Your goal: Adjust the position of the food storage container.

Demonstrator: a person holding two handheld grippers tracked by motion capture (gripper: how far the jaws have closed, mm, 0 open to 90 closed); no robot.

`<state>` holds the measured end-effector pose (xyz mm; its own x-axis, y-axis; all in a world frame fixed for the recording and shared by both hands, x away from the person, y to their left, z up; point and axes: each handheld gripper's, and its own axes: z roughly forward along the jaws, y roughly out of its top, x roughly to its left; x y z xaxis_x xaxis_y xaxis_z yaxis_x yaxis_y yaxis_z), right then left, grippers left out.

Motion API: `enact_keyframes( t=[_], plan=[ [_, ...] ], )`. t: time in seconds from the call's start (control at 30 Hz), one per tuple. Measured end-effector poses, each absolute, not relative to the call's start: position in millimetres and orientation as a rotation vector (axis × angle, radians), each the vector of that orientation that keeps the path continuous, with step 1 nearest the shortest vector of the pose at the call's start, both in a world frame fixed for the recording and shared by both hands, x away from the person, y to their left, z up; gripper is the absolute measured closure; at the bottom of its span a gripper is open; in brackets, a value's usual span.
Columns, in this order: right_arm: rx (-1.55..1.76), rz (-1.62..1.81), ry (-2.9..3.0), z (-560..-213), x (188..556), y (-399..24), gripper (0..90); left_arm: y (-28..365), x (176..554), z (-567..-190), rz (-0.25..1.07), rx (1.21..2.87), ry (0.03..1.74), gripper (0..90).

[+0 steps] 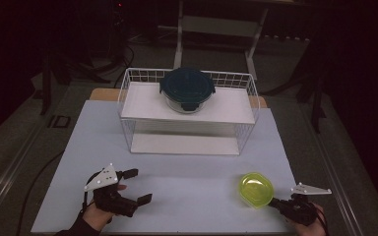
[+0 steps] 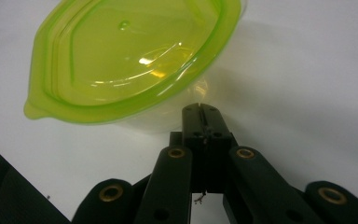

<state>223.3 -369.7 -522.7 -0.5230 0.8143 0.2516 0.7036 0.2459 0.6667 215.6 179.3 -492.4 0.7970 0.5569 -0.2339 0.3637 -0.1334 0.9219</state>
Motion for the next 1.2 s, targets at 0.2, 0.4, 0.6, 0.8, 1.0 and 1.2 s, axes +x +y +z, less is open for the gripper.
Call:
enact_keyframes(
  t=[0.2,0.4,0.6,0.8,1.0,1.2],
  plan=[
    [1.409,1.15,2.395,-519,230,-358,90.0,179,216,-493,0.194,1.749,0.72,0.4],
    [1.35,1.145,2.449,-517,239,-341,90.0,179,216,-493,0.194,1.752,0.72,0.4],
    [1.281,1.127,2.509,-515,250,-320,90.0,181,216,-493,0.197,1.745,0.73,0.4],
    [1.222,1.146,2.558,-514,258,-297,90.0,181,215,-493,0.202,1.748,0.721,0.4],
    [1.183,1.119,2.597,-514,261,-283,90.0,181,215,-493,0.205,1.747,0.724,0.4],
    [1.182,1.149,2.615,-516,260,-280,90.0,181,216,-493,0.204,1.743,0.726,0.4]
  ],
)
